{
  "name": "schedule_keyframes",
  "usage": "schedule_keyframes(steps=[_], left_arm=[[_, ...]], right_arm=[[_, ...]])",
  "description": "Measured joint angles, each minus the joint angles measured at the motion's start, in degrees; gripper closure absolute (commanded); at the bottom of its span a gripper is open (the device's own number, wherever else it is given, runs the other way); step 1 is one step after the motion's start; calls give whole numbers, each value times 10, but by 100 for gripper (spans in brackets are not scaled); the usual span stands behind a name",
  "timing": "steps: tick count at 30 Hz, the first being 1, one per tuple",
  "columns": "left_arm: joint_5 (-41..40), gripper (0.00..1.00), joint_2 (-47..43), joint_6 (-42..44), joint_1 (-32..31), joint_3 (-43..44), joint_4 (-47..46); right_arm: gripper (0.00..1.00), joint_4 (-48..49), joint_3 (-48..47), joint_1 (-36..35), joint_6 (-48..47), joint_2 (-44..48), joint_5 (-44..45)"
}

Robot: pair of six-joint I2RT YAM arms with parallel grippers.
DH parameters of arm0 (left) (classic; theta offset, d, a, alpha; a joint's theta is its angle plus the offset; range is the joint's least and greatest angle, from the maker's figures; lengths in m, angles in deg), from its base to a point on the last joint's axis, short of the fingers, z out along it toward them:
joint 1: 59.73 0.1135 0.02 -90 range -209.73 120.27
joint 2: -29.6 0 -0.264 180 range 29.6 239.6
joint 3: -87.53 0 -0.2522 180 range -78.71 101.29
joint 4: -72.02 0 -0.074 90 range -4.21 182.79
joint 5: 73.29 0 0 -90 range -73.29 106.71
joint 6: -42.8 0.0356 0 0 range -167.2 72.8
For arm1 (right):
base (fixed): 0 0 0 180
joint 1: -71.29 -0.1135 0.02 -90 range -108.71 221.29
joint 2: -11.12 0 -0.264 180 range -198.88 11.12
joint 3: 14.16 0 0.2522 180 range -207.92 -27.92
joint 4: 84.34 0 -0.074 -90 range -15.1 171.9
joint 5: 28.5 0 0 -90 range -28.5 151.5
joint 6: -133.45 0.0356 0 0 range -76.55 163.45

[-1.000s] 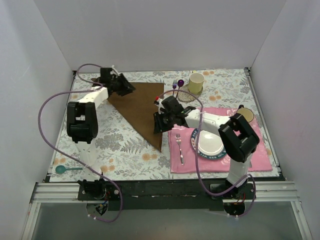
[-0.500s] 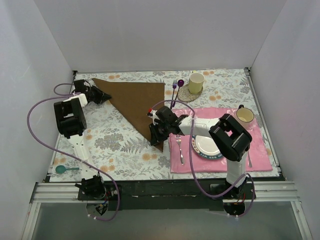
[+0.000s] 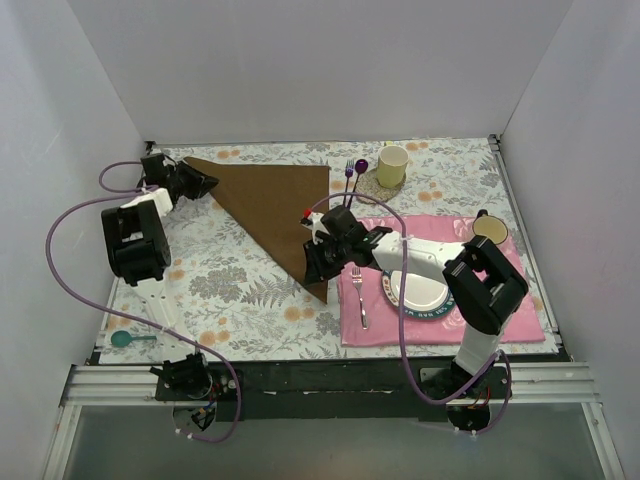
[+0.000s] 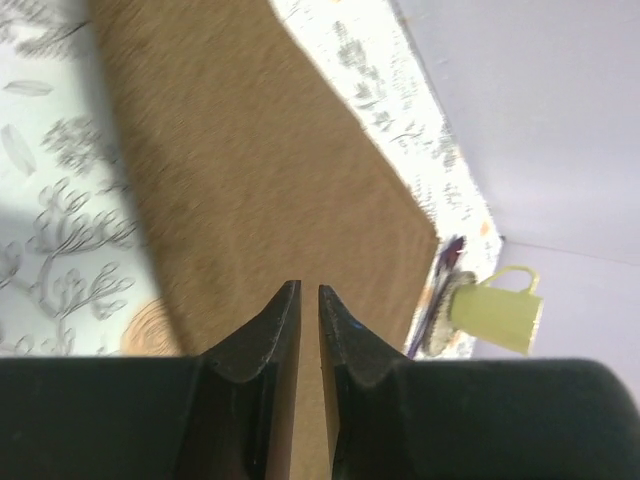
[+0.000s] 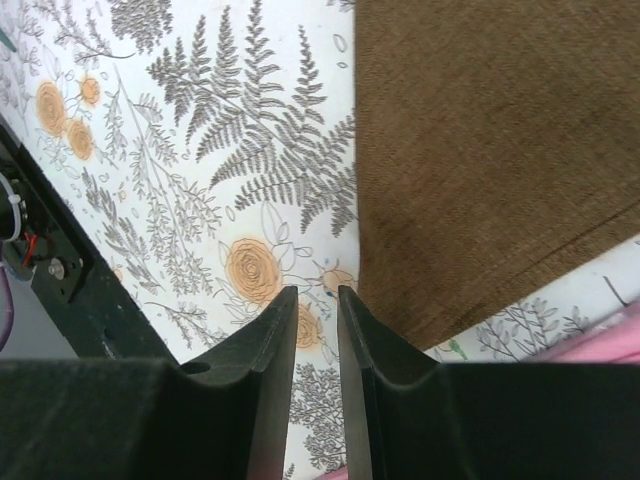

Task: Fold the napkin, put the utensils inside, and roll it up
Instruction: Fold the napkin

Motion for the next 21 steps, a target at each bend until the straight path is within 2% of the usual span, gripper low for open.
schedule_keyframes(steps=[8, 13, 21], left_arm=[[37, 87, 68, -58, -4, 58, -79], [41, 85, 122, -75, -7, 90, -89], [34, 86, 155, -80, -7, 149, -83]], right_arm=[[70, -5, 50, 7, -5, 0, 28], [70, -21, 53, -8, -7, 2, 37], [70, -59, -47, -11, -26, -4, 51]])
